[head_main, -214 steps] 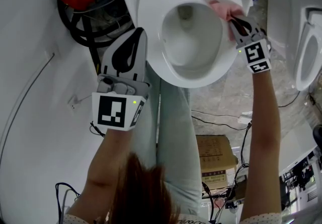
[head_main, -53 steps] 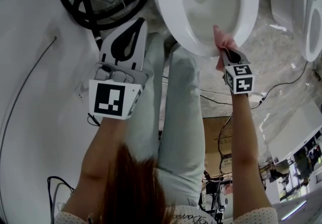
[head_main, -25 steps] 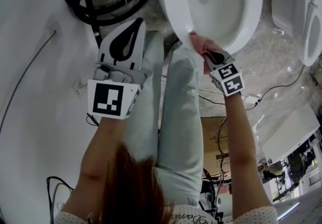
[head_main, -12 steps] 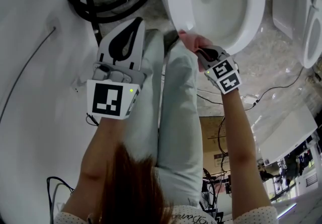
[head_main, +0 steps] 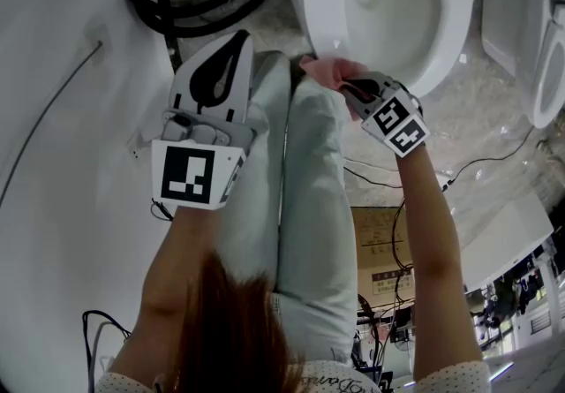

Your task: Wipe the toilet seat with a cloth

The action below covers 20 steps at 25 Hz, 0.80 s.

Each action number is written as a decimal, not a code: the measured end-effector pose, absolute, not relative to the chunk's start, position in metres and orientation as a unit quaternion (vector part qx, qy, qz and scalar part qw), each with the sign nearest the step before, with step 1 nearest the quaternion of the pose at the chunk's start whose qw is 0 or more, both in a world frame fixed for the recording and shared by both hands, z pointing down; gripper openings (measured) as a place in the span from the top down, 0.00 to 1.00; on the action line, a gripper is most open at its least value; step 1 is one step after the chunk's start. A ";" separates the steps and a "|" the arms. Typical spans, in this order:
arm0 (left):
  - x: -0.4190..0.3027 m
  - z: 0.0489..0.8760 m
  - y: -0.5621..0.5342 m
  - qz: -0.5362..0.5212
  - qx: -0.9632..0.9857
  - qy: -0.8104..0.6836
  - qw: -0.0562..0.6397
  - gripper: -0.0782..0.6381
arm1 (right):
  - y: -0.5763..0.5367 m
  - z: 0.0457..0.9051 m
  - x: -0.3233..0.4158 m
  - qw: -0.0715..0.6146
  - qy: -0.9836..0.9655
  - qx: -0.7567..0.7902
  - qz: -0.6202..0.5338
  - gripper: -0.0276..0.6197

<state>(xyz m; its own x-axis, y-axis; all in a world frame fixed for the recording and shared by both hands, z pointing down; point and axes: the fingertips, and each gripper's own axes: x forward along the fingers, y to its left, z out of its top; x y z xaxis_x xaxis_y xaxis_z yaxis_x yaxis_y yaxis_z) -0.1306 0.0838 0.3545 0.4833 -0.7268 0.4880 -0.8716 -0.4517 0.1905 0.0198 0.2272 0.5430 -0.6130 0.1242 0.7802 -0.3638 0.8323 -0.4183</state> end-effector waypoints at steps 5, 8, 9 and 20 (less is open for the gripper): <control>-0.133 0.356 0.082 0.173 0.831 -0.483 0.215 0.89 | 0.216 0.542 0.011 0.432 -0.861 0.057 0.262 0.92; -0.132 0.357 0.077 0.172 0.829 -0.488 0.214 0.89 | 0.210 0.543 0.008 0.433 -0.864 0.042 0.253 0.92; -0.131 0.357 0.076 0.172 0.828 -0.489 0.214 0.89 | 0.209 0.543 0.007 0.433 -0.865 0.037 0.252 0.92; -0.122 0.361 0.061 0.170 0.816 -0.507 0.218 0.89 | 0.196 0.545 0.001 0.427 -0.875 0.002 0.227 0.92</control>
